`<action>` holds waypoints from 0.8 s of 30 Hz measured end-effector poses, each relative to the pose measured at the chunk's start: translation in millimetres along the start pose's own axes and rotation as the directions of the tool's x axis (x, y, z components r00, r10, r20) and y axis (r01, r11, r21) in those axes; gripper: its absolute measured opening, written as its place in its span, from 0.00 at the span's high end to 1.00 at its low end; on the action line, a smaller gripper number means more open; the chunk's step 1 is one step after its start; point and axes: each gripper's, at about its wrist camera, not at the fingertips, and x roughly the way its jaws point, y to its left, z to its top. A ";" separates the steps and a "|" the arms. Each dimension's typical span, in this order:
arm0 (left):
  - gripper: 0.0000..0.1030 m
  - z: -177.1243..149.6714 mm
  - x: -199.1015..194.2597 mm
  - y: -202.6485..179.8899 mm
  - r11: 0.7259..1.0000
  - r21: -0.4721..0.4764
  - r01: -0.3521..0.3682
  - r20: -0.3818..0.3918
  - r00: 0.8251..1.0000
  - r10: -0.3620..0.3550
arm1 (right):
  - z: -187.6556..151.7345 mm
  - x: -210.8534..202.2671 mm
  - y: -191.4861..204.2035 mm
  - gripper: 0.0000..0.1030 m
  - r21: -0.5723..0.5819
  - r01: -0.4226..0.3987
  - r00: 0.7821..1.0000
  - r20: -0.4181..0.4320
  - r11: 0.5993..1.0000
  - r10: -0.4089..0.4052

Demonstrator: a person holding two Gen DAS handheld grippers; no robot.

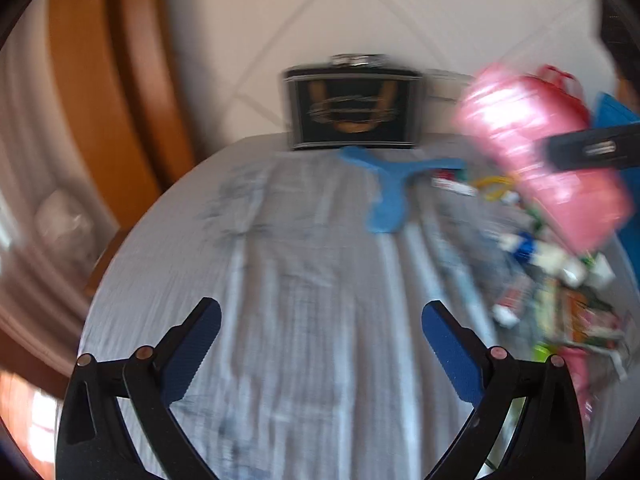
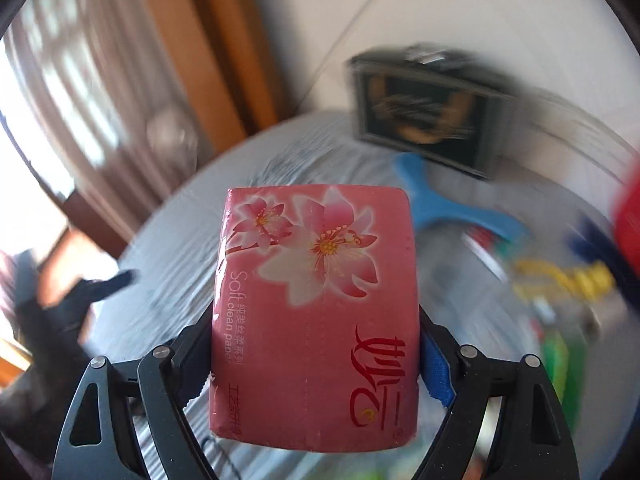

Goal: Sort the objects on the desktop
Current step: 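Grasp the pink tissue pack with the right tool and lift it, then grasp the green and pink wet-wipe packs with the left tool while the right tool holds the tissue pack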

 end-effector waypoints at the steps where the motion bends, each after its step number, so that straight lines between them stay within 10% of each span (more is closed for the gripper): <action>1: 0.01 -0.5 -7.2 -11.0 1.000 0.018 0.009 0.011 1.000 -0.010 | -14.1 -28.6 -3.8 0.17 0.024 0.017 0.999 0.027 1.000 -0.017; 12: 0.01 -62.6 -32.4 -171.9 0.963 0.145 0.225 -0.137 0.969 -0.206 | -174.2 -258.2 -70.3 0.16 0.238 0.251 0.945 0.147 0.938 -0.291; 24: 0.01 -103.7 12.5 -235.5 0.931 0.285 0.229 -0.250 0.955 -0.159 | -252.6 -254.6 -110.2 0.16 0.316 0.133 0.983 0.077 0.939 -0.165</action>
